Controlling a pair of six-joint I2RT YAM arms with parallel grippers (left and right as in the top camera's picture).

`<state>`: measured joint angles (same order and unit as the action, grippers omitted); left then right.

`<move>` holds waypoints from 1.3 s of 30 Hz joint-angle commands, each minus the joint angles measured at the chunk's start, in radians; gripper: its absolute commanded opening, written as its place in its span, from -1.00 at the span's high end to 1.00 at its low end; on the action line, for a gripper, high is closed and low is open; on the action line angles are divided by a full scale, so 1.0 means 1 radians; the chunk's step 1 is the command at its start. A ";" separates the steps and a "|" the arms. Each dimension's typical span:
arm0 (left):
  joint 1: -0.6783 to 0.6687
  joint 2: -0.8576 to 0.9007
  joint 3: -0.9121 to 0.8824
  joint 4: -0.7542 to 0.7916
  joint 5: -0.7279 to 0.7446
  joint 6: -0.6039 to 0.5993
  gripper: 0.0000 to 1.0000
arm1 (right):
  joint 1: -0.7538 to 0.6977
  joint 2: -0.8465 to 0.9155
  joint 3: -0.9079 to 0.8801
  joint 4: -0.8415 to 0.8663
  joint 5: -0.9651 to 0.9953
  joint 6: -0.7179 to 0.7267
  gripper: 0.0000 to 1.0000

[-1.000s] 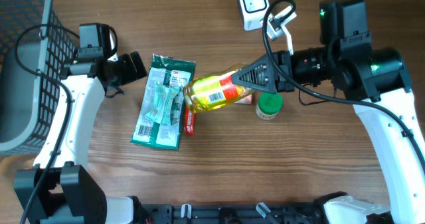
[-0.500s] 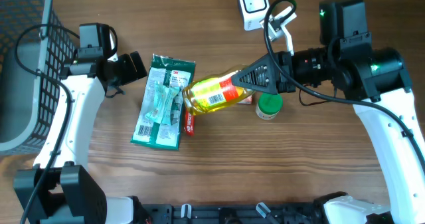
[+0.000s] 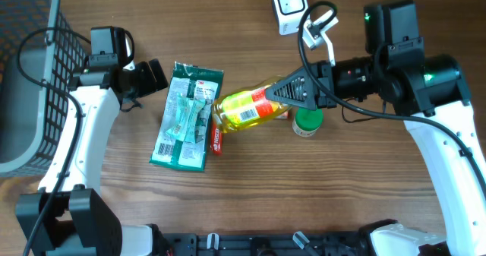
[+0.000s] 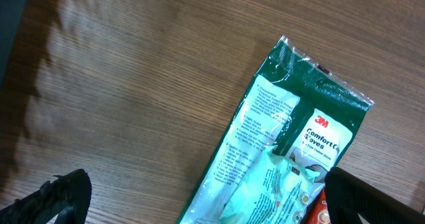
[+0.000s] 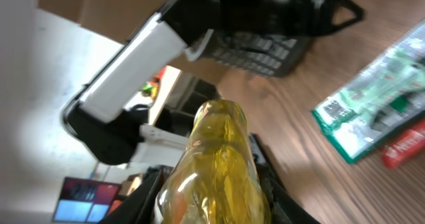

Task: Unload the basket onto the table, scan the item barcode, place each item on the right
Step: 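Carry the oil bottle to the white scanner and present it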

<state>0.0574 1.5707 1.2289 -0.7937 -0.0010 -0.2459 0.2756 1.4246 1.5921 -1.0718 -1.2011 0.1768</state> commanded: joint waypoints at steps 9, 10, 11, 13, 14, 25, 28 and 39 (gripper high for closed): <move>0.003 -0.004 0.007 0.001 0.008 -0.005 -1.00 | -0.001 -0.002 0.162 -0.146 0.811 -0.003 0.80; 0.003 -0.004 0.007 0.001 0.008 -0.005 -1.00 | -0.001 0.029 0.258 -0.193 0.892 0.006 0.83; 0.003 -0.004 0.007 0.001 0.008 -0.005 -1.00 | -0.001 0.061 0.335 -0.237 0.932 0.005 0.84; 0.003 -0.004 0.007 0.001 0.008 -0.005 -1.00 | -0.001 0.182 0.510 -0.333 1.004 -0.020 0.84; 0.003 -0.004 0.007 0.001 0.008 -0.005 -1.00 | 0.002 0.230 0.553 -0.348 1.046 -0.020 0.82; 0.003 -0.004 0.007 0.001 0.008 -0.005 -1.00 | 0.212 0.720 0.575 0.262 2.025 -0.418 0.68; 0.003 -0.004 0.007 0.001 0.008 -0.005 -1.00 | 0.225 0.806 0.575 0.395 2.105 -0.507 0.67; 0.003 -0.004 0.007 0.001 0.008 -0.005 -1.00 | 0.261 1.036 0.573 0.814 2.205 -0.858 0.69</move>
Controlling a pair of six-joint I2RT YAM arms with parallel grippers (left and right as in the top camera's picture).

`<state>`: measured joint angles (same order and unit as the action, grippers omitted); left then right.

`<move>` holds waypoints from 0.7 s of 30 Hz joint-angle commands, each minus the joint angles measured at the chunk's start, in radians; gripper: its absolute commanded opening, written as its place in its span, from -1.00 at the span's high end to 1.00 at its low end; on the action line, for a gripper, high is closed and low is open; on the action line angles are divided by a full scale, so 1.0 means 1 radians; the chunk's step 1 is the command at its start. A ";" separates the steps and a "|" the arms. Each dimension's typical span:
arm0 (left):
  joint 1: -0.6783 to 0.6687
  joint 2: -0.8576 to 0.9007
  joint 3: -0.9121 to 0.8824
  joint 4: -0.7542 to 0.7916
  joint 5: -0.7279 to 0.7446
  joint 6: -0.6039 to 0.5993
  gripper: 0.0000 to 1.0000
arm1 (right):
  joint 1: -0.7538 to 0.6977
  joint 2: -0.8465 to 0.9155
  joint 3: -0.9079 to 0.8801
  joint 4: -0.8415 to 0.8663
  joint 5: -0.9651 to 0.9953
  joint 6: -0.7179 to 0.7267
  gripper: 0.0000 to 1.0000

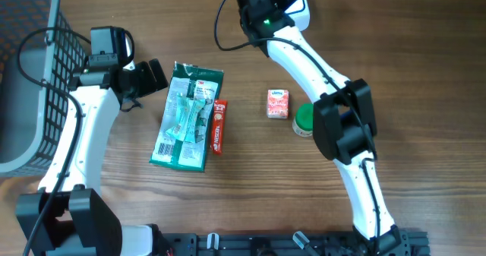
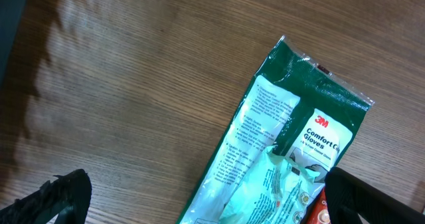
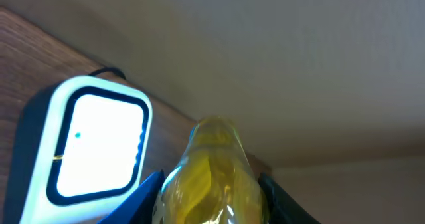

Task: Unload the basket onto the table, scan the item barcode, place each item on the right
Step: 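Carry the oil bottle to the white scanner and present it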

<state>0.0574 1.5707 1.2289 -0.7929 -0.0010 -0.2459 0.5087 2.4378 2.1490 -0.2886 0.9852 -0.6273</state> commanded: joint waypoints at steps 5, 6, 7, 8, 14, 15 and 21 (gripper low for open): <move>0.003 -0.004 0.007 0.000 0.008 -0.005 -1.00 | 0.043 0.048 0.015 0.053 0.003 -0.053 0.70; 0.003 -0.004 0.007 0.000 0.008 -0.005 -1.00 | 0.043 0.058 0.015 0.063 0.006 -0.054 0.69; 0.003 -0.004 0.007 0.000 0.008 -0.005 -1.00 | 0.043 0.065 0.015 0.068 0.005 -0.055 0.69; 0.003 -0.004 0.007 0.000 0.008 -0.005 -1.00 | 0.043 0.077 0.015 0.085 0.006 -0.086 0.69; 0.003 -0.004 0.007 0.000 0.008 -0.005 -1.00 | 0.043 0.124 0.003 0.180 0.047 -0.198 0.69; 0.003 -0.004 0.007 0.000 0.008 -0.005 -1.00 | 0.042 0.124 0.003 0.180 0.047 -0.198 0.69; 0.003 -0.004 0.007 0.000 0.008 -0.005 -1.00 | 0.029 0.124 0.003 0.296 0.089 -0.352 0.69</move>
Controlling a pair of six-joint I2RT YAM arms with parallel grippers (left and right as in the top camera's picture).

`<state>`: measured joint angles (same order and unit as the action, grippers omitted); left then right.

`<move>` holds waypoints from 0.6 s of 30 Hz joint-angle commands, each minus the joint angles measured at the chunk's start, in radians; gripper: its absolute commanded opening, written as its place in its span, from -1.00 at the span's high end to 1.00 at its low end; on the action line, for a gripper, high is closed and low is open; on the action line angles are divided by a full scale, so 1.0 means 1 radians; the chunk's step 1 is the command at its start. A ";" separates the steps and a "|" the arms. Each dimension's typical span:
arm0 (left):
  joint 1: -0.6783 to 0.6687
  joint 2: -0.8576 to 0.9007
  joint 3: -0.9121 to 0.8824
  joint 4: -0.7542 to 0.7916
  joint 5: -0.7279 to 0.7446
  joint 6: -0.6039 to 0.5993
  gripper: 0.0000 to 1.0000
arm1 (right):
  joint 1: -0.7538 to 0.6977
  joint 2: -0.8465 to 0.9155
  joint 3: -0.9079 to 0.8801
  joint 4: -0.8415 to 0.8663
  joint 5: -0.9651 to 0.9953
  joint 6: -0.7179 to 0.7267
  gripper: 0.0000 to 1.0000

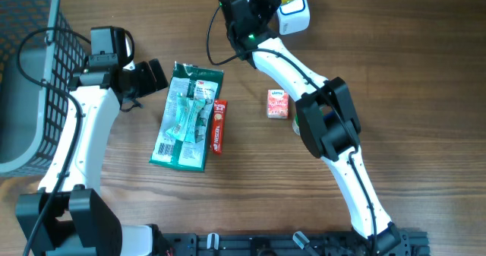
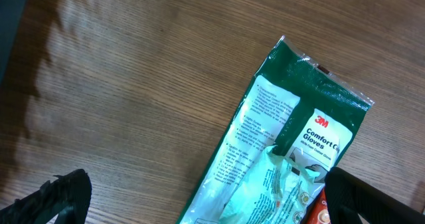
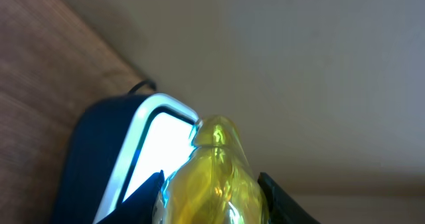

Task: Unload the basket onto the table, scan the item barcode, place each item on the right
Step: 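Carry the oil bottle to the white scanner and present it, then move the oil bottle to the table's right side and release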

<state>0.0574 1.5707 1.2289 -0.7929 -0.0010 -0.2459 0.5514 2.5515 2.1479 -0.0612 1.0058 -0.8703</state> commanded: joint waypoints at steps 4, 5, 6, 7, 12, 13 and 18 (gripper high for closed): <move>0.003 -0.004 0.007 0.000 0.008 -0.005 -1.00 | -0.021 0.011 0.004 0.063 0.068 -0.053 0.68; 0.003 -0.004 0.007 0.000 0.008 -0.005 -1.00 | -0.021 0.011 0.004 0.053 0.068 -0.042 0.68; 0.003 -0.004 0.007 0.000 0.008 -0.005 -1.00 | -0.021 0.011 0.004 0.045 0.068 -0.023 0.68; 0.003 -0.004 0.007 0.000 0.008 -0.005 -1.00 | -0.021 0.007 0.004 0.044 0.071 0.011 0.63; 0.003 -0.004 0.007 0.000 0.008 -0.005 -1.00 | -0.027 -0.156 0.004 -0.168 0.040 0.204 0.70; 0.003 -0.004 0.007 0.000 0.008 -0.005 -1.00 | -0.028 -0.212 0.004 -0.239 0.026 0.278 0.70; 0.003 -0.004 0.007 0.000 0.008 -0.005 -1.00 | -0.061 -0.460 0.004 -0.678 -0.091 0.645 0.69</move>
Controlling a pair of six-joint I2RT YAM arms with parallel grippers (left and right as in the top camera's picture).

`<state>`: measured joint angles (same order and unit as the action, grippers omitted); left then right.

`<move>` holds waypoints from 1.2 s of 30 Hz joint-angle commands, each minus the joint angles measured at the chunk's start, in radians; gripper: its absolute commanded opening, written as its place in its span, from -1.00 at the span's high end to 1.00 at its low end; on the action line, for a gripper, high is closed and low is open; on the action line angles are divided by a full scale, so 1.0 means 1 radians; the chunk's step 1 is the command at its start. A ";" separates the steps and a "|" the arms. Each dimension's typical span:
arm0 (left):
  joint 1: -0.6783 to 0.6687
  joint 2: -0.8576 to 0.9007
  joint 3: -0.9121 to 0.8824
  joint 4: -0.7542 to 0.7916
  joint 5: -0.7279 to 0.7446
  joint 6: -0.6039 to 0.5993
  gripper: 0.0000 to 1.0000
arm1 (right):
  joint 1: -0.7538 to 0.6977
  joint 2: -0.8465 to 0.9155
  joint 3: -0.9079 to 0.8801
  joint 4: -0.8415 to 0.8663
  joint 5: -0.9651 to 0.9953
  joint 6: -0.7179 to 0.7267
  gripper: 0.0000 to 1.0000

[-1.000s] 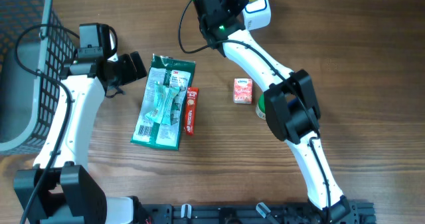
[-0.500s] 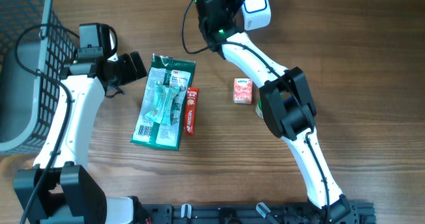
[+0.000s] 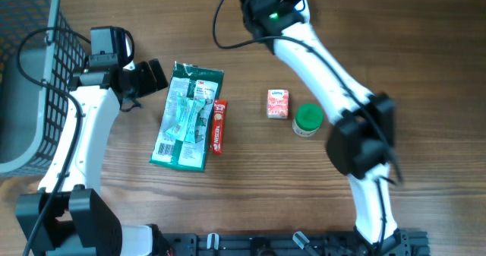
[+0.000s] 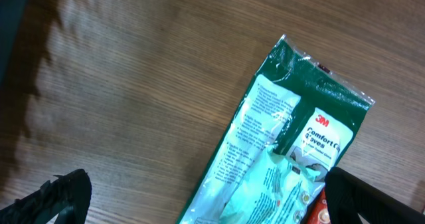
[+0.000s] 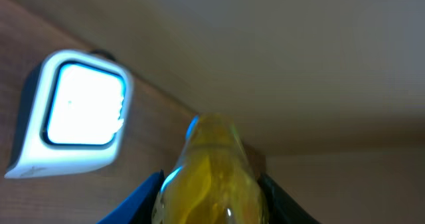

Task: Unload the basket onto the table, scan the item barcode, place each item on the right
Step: 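Move the oil bottle to the table's right side and release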

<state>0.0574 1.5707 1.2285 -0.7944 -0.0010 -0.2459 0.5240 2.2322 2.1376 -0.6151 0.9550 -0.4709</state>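
Observation:
A yellow bottle (image 5: 209,177) sits between the blue fingers of my right gripper (image 5: 209,201), which is shut on it. From overhead only the bottle's end shows at the table's far edge, past the right gripper. The white scanner (image 5: 73,114), its screen lit, lies to the left of the bottle in the right wrist view; overhead the arm hides it. My left gripper (image 3: 156,74) stands open at the left, its fingers (image 4: 60,197) apart over bare wood and the packet's edge, holding nothing.
A green gloves packet (image 3: 186,115) lies left of centre with a red tube (image 3: 218,125) against it. A small red carton (image 3: 278,103) and a green-lidded jar (image 3: 307,120) are in the middle. A dark wire basket (image 3: 26,74) fills the far left.
The bottle was in front of the scanner's lit face; now it is to the scanner's right, with the whole screen showing. The left arm has not moved.
My right gripper first held the bottle low over the middle of the table by the carton and jar. It then had it at the far edge beside the scanner, then across the scanner's face, and now to the scanner's right. The left gripper stayed open by the packet.

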 commanded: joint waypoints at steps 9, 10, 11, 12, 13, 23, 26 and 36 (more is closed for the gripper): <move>0.003 -0.004 0.008 0.002 0.008 -0.005 -1.00 | -0.548 -0.227 0.014 -0.618 -0.815 0.751 0.73; 0.003 -0.004 0.008 0.002 0.008 -0.005 -1.00 | -0.613 -0.227 0.014 -0.629 -0.860 0.762 0.73; 0.003 -0.004 0.008 0.002 0.008 -0.005 -1.00 | -0.662 -0.227 0.014 -0.647 -0.878 0.762 0.70; 0.003 -0.004 0.008 0.002 0.008 -0.005 -1.00 | -0.717 -0.227 0.014 -0.681 -0.877 0.759 0.67; 0.003 -0.004 0.008 0.002 0.008 -0.005 -1.00 | -0.752 -0.227 0.014 -0.702 -0.877 0.758 0.67; 0.003 -0.004 0.008 0.002 0.008 -0.005 -1.00 | -0.821 -0.227 -0.097 -0.698 -0.877 0.724 0.67; 0.003 -0.004 0.008 0.002 0.008 -0.005 -1.00 | -0.821 -0.227 -0.282 -0.537 -0.877 0.723 0.68; 0.003 -0.004 0.008 0.002 0.008 -0.005 -1.00 | -0.821 -0.227 -0.434 -0.373 -0.874 0.707 -0.55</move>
<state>0.0574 1.5707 1.2285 -0.7929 -0.0010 -0.2459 -0.2974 2.0121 1.7058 -0.9817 0.0860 0.2447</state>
